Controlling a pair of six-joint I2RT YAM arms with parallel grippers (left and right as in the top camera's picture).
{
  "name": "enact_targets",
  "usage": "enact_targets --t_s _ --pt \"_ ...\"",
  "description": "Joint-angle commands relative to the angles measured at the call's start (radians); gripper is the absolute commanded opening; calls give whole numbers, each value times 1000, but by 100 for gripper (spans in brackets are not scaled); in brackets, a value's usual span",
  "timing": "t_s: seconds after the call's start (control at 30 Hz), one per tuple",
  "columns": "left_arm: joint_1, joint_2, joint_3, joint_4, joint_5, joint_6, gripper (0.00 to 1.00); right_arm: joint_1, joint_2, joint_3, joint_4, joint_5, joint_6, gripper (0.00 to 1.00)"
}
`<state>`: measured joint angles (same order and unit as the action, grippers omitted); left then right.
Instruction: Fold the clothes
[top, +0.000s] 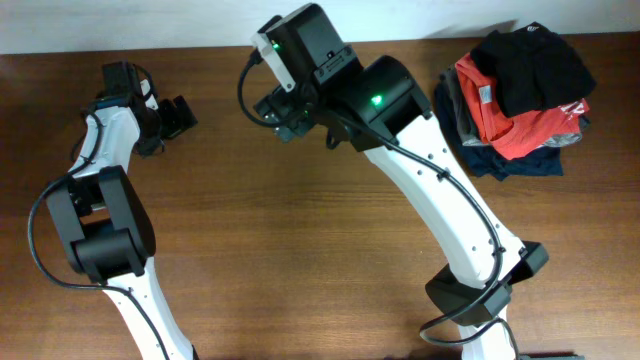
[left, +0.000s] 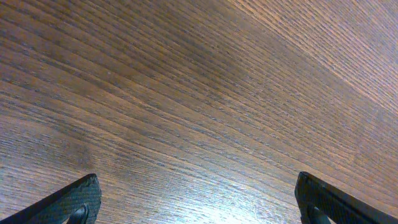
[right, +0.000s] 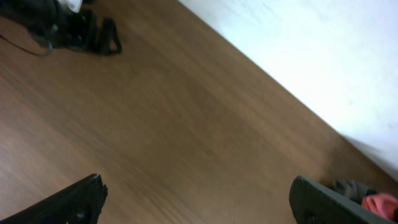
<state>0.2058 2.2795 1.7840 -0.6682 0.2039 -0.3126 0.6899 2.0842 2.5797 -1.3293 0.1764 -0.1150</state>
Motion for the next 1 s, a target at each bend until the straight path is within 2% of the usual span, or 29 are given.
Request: enact_targets --t_s 0.0,0.33,0.43,0.53,0.6,0.77,0.9,0.97 --pt "6 -39 12 1 -11 15 99 -13 -15 7 -10 23 16 99" --pt "6 -39 12 1 -11 15 99 -139 -116 6 152 54 16 99" --pt "6 -39 12 1 -11 15 99 -227 -179 -5 187 -14 13 99" --pt "6 -39 12 1 -11 15 99 -317 -256 -64 254 -129 -74 99" --pt "6 -39 12 1 -11 15 99 -385 -339 -167 351 -199 -120 99" --pt "6 -39 12 1 -11 15 99 -486 -553 -503 615 -211 -77 98" --pt "6 -39 12 1 -11 15 99 -551 -759 -836 822 -211 -40 98" --pt "6 -39 12 1 -11 15 99 -597 -904 -1061 919 -211 -10 99"
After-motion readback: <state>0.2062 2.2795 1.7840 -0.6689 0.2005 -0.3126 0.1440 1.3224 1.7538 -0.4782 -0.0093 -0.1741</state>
